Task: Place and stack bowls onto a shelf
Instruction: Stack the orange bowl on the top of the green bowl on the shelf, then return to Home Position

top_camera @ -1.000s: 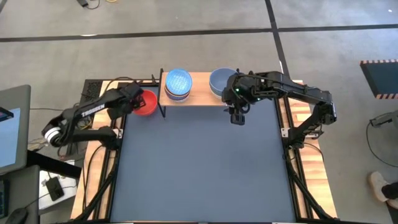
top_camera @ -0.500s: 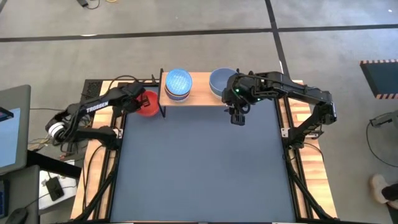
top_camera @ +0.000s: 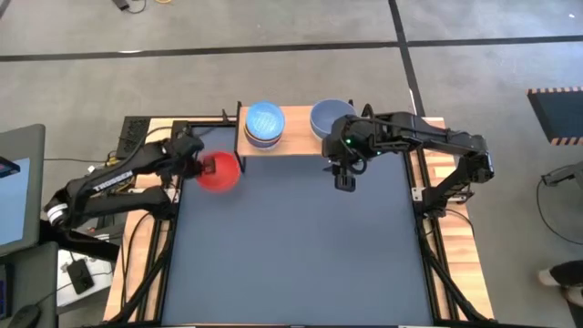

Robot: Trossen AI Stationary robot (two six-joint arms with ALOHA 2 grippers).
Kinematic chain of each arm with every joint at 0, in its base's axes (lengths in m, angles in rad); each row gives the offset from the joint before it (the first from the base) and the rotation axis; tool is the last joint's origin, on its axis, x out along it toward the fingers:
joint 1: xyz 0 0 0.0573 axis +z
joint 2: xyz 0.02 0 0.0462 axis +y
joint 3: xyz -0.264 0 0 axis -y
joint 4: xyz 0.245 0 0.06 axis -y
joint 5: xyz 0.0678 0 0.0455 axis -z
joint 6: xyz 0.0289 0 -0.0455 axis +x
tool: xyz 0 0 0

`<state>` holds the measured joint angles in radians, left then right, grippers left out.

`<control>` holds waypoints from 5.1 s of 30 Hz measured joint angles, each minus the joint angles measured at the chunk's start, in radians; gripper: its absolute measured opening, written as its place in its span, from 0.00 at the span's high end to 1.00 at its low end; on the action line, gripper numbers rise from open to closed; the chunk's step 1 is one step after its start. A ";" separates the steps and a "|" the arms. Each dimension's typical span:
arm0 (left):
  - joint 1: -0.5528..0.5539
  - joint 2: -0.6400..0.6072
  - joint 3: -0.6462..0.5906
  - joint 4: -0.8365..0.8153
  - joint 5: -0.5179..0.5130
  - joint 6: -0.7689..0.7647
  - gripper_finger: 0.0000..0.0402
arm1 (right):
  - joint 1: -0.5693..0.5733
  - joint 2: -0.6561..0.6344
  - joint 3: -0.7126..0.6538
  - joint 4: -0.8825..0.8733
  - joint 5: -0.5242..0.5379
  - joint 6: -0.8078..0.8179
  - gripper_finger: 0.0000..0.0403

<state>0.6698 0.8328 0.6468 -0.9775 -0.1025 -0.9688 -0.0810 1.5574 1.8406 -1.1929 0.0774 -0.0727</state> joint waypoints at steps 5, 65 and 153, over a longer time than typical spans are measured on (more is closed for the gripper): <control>-0.198 -0.038 0.000 -0.045 0.065 -0.036 1.00 | 0.039 0.000 0.000 0.031 -0.004 0.049 0.48; -0.995 0.627 0.612 0.370 -0.471 0.081 0.72 | 0.165 0.297 0.016 -0.038 0.082 0.477 0.92; -0.929 0.296 0.586 0.908 -0.643 0.863 0.99 | 0.375 -0.778 -0.806 0.911 0.337 0.325 0.94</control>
<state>-0.2591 1.1284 1.2325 -0.0698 -0.7450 -0.1060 0.2943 0.7792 1.0346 -0.2815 0.4147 0.2522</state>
